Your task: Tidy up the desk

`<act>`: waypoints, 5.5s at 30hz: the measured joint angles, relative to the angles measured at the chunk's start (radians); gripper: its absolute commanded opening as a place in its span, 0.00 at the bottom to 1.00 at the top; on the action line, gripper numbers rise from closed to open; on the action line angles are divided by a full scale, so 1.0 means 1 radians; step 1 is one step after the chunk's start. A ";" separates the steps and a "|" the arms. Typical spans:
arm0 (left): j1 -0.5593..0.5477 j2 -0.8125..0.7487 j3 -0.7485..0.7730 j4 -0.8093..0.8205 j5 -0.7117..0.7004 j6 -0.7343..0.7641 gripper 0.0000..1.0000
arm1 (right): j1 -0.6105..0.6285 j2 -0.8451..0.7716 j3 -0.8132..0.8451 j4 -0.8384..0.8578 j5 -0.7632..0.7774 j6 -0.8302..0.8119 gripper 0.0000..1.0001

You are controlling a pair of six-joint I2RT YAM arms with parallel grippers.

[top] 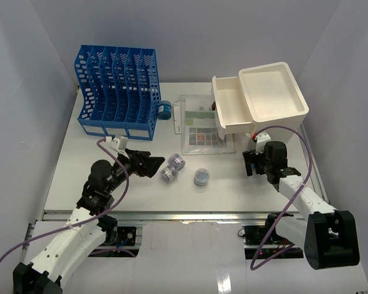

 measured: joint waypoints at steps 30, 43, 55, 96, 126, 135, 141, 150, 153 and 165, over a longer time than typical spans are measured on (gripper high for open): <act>0.000 0.045 0.020 -0.036 -0.001 -0.007 0.98 | 0.003 -0.153 0.334 -0.588 -0.728 -0.546 0.11; 0.000 0.155 0.061 -0.046 -0.005 -0.019 0.98 | 0.039 -0.058 0.691 -0.391 -0.794 -0.298 0.15; 0.000 0.185 0.076 -0.053 -0.010 -0.026 0.98 | 0.052 0.252 0.875 -0.247 -0.355 -0.036 0.24; -0.010 0.379 0.181 -0.125 -0.086 -0.106 0.98 | 0.189 0.165 0.845 -0.341 -0.401 -0.162 0.90; -0.072 1.208 1.050 -0.497 -0.508 0.267 0.91 | 0.123 -0.155 0.329 -0.366 -0.844 -0.381 0.90; -0.016 1.509 1.429 -0.610 -0.569 0.309 0.91 | 0.070 -0.184 0.273 -0.352 -0.865 -0.397 0.90; -0.012 1.630 1.564 -0.653 -0.605 0.341 0.91 | 0.069 -0.202 0.271 -0.351 -0.866 -0.403 0.90; -0.013 1.750 1.645 -0.669 -0.636 0.383 0.91 | 0.066 -0.197 0.269 -0.349 -0.866 -0.403 0.90; -0.013 1.776 1.645 -0.669 -0.649 0.393 0.91 | 0.063 -0.194 0.269 -0.348 -0.865 -0.404 0.90; -0.006 1.853 1.680 -0.661 -0.654 0.401 0.88 | 0.062 -0.174 0.261 -0.345 -0.880 -0.407 0.90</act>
